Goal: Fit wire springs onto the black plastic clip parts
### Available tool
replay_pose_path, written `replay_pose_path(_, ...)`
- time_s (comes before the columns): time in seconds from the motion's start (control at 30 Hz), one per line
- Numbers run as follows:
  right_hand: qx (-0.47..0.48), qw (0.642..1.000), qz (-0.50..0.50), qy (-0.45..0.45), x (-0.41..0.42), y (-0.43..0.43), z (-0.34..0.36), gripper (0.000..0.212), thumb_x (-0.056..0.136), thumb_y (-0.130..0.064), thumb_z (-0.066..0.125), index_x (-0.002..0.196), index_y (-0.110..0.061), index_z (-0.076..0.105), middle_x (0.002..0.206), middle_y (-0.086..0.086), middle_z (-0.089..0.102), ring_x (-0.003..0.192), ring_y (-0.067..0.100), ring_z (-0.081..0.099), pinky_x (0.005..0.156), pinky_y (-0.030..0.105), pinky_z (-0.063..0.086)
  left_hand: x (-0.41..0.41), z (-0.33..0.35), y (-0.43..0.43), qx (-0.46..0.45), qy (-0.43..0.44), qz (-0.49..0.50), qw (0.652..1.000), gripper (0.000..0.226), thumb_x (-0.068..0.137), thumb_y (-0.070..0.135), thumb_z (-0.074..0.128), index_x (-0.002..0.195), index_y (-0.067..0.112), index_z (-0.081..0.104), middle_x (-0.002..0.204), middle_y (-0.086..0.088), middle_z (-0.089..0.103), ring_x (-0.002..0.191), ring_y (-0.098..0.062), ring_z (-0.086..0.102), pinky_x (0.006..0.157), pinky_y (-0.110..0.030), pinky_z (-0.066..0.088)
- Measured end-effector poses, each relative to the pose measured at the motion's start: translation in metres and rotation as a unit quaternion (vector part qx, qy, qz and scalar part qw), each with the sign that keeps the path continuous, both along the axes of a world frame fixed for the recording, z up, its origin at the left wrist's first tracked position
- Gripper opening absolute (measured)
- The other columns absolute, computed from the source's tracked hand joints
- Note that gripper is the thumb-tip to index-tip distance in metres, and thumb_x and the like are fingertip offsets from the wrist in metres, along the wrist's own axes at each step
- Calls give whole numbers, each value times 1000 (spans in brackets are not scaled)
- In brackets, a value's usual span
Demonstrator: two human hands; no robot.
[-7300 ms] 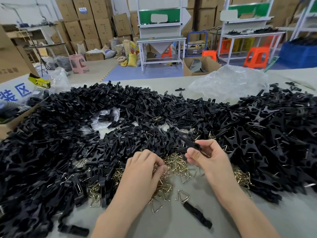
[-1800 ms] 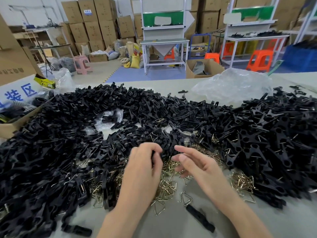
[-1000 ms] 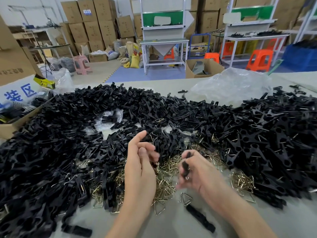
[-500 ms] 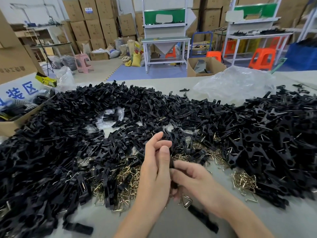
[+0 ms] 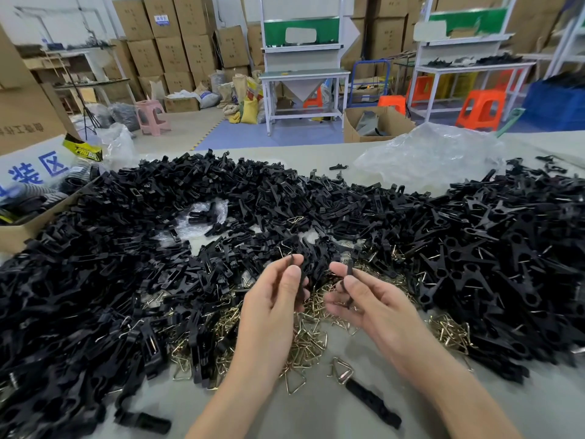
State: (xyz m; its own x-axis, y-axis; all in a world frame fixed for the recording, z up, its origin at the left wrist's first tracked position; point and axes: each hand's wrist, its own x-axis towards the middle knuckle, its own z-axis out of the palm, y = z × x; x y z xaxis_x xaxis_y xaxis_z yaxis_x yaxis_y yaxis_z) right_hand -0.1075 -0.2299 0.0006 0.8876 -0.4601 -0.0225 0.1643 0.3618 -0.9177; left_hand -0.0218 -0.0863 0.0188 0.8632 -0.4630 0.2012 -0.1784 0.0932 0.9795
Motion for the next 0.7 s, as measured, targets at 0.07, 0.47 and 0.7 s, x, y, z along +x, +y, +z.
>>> replay_pose_path(0.07, -11, 1000, 4, 0, 0, 0, 1, 32, 86, -27, 64, 114, -21, 78, 95, 4, 76, 99, 15, 72, 83, 28, 59, 0, -2, -2, 18, 4, -24, 1000, 24, 96, 35, 55, 116, 35, 67, 93, 7, 75, 83, -5, 69, 74, -19, 54)
replay_pose_path(0.47, 30, 999, -5, -24, -1, -3, 6, 32, 77, -16, 72, 108, -17, 80, 100, 9, 76, 88, 16, 73, 75, 23, 59, -6, 1, -2, 18, -2, -58, 998, 26, 100, 17, 59, 98, 40, 70, 89, 5, 74, 82, -10, 68, 74, -23, 55)
replay_pose_path(0.7, 39, 999, -12, -33, -2, -2, 8, 36, 75, -12, 73, 110, -18, 79, 102, 9, 77, 96, 18, 74, 80, 22, 58, -9, 4, -1, 8, 43, -127, 991, 36, 99, 4, 57, 121, 30, 67, 105, 3, 74, 96, -9, 70, 86, -25, 58)
